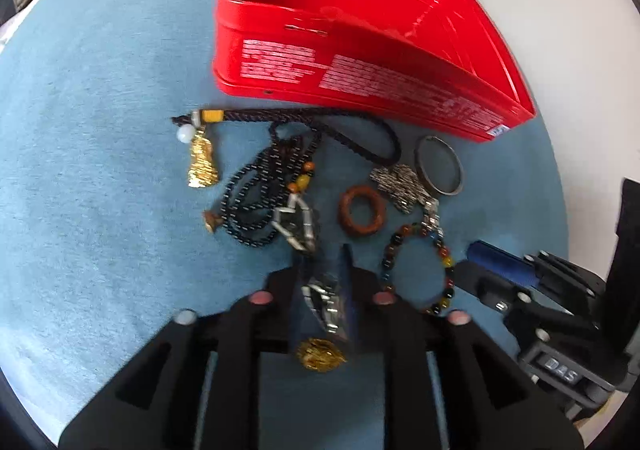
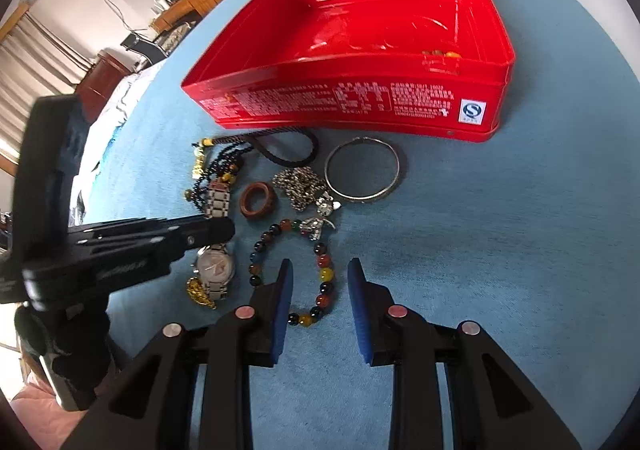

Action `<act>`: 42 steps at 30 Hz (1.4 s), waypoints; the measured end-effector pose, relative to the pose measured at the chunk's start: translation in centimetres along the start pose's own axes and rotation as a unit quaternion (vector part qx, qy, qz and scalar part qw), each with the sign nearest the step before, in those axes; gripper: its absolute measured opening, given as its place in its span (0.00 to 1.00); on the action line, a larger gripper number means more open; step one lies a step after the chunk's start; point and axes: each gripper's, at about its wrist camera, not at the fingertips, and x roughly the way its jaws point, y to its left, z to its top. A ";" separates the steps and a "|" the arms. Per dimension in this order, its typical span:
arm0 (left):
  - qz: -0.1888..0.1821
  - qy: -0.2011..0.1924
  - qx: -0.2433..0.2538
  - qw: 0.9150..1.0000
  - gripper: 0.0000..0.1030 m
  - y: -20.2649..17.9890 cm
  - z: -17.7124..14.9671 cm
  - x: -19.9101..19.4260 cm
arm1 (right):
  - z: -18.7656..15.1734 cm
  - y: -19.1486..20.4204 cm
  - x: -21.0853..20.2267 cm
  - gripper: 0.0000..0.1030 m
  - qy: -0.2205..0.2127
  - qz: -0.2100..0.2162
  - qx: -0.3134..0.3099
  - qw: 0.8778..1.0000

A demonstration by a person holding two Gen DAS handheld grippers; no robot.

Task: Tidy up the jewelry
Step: 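Grasp the gemstone bead bracelet with the right gripper while the left lifts the watch, then carry watch and bracelet into the red tin and open both grippers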

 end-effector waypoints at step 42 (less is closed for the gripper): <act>-0.027 -0.116 0.051 0.992 0.03 -2.1 -3.7 -8.6 | 0.0 2.0 -8.0 0.07 -0.089 -0.006 -0.028 0.996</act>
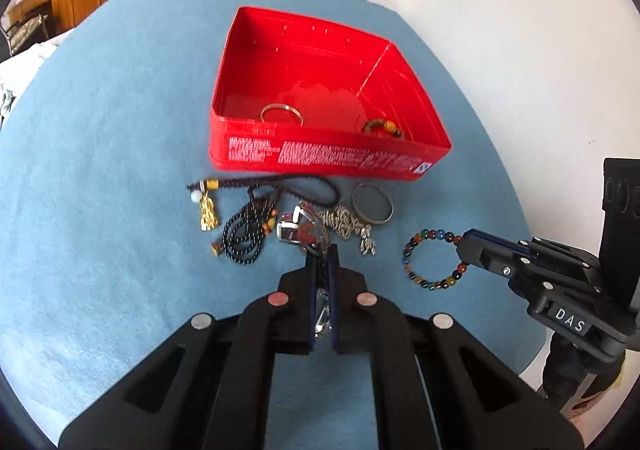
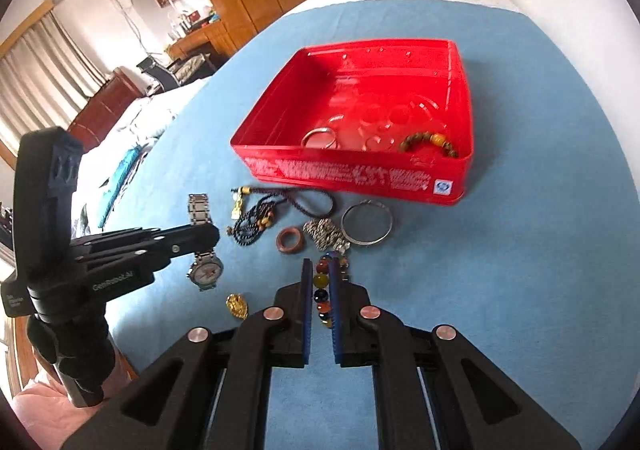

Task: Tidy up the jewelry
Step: 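Carry watch and bracelet into the red tin and open both grippers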

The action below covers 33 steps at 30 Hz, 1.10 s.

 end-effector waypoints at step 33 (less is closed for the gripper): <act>0.026 0.022 -0.006 0.999 0.03 0.5 15.2 9.3 | 14.5 -4.1 7.6 0.07 -0.012 -0.014 0.026 0.999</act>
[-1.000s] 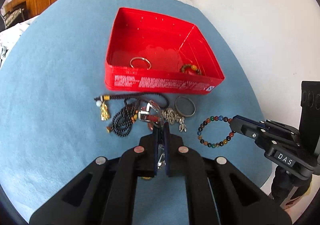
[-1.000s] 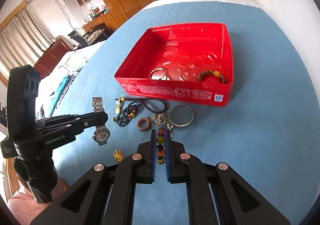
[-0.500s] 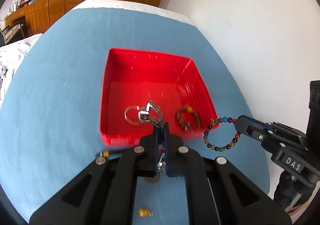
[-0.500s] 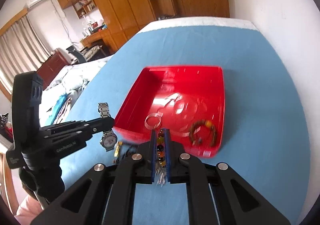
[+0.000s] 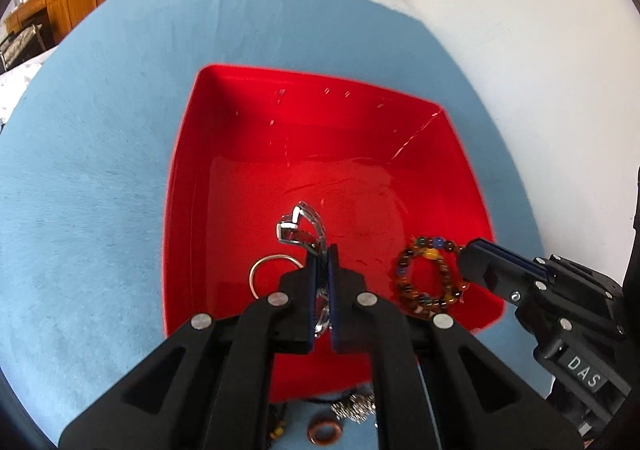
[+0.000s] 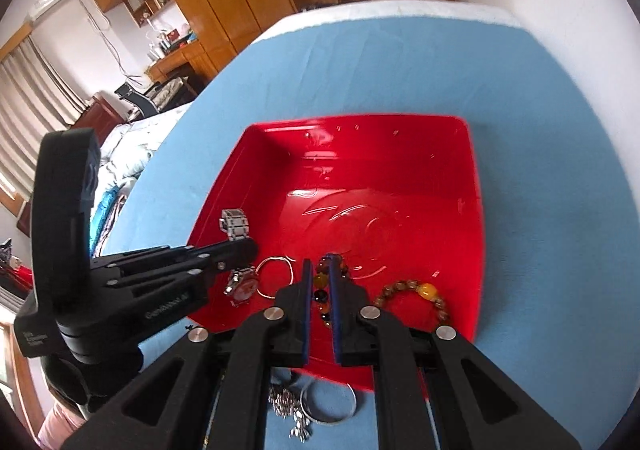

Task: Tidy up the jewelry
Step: 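Carry watch and bracelet into the red tin and open both grippers, then lower the left gripper onto the gold pendant and close on it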

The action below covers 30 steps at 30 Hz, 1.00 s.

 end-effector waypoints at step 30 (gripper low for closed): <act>0.061 -0.042 0.016 0.997 0.37 3.1 -11.2 -10.6 | -9.2 -0.6 -4.1 0.16 0.005 -0.002 0.009 1.000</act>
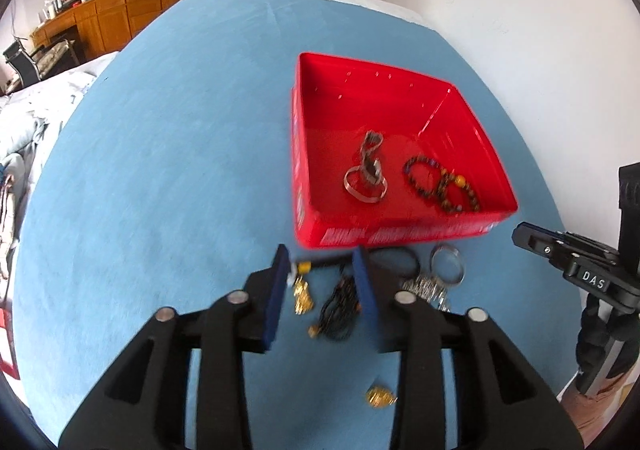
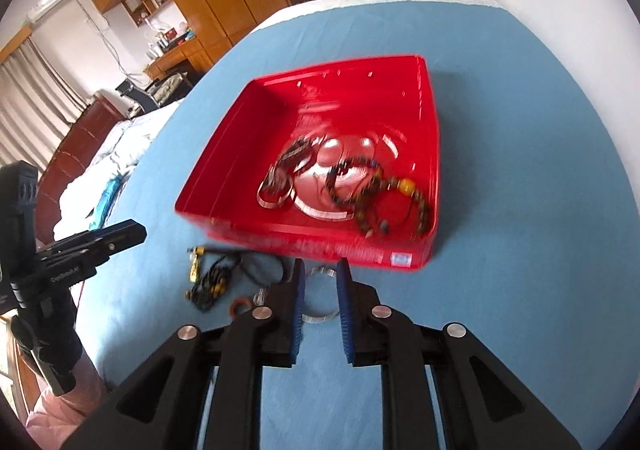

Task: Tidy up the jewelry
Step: 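Lower the left gripper onto the gold pendant and close on it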

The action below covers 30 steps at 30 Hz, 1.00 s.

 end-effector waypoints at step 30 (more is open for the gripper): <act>-0.052 0.179 -0.073 0.980 0.23 -3.9 -11.0 5.5 | -7.7 1.7 0.7 0.17 0.052 0.031 -0.020 0.998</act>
